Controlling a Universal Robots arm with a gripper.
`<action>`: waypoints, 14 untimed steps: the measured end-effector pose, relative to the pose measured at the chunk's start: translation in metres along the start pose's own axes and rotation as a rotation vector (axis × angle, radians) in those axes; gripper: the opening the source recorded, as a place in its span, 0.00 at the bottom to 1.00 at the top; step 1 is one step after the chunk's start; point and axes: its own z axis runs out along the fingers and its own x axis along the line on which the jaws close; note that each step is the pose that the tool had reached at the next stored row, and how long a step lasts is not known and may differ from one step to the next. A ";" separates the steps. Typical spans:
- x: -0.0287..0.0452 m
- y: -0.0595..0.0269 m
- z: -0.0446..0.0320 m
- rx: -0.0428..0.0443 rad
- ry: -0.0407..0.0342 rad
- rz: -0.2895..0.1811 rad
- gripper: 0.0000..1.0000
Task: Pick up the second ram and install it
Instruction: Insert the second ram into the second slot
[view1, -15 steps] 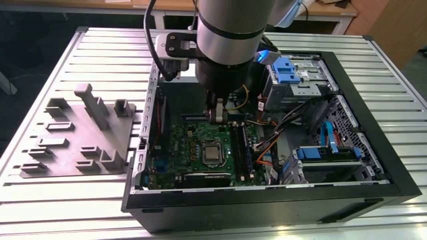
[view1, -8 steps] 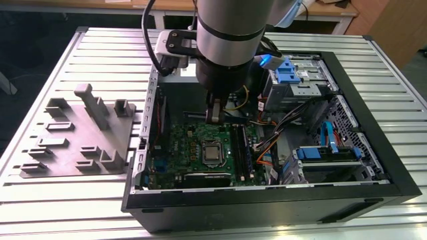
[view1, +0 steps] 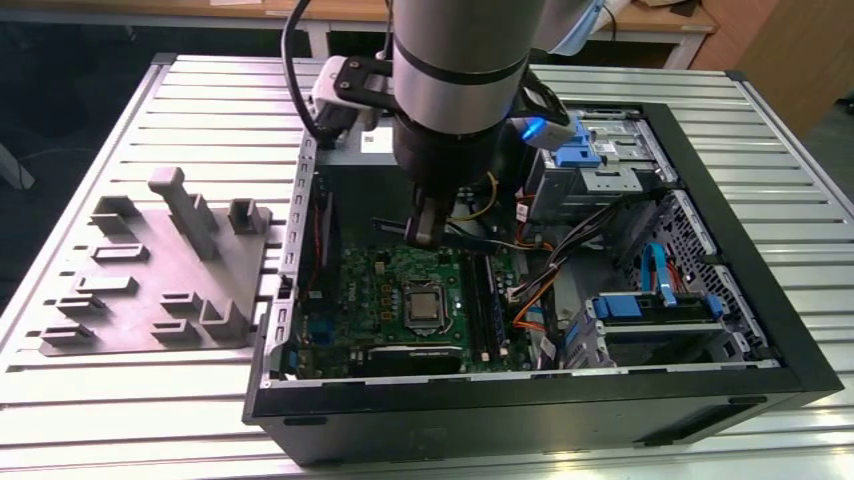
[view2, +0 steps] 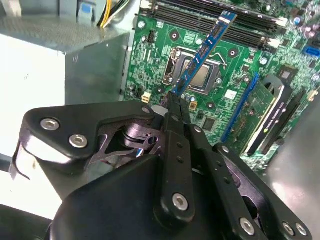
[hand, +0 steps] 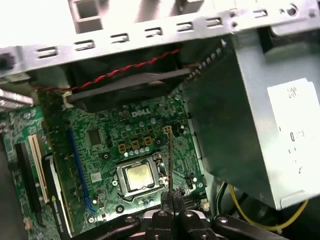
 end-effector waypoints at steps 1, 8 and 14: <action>0.0000 0.0000 0.0002 0.0028 -0.0010 0.018 0.11; 0.0003 -0.0001 0.0015 0.0231 -0.0083 0.144 0.11; 0.0004 -0.0002 0.0027 0.0401 -0.0145 0.251 0.11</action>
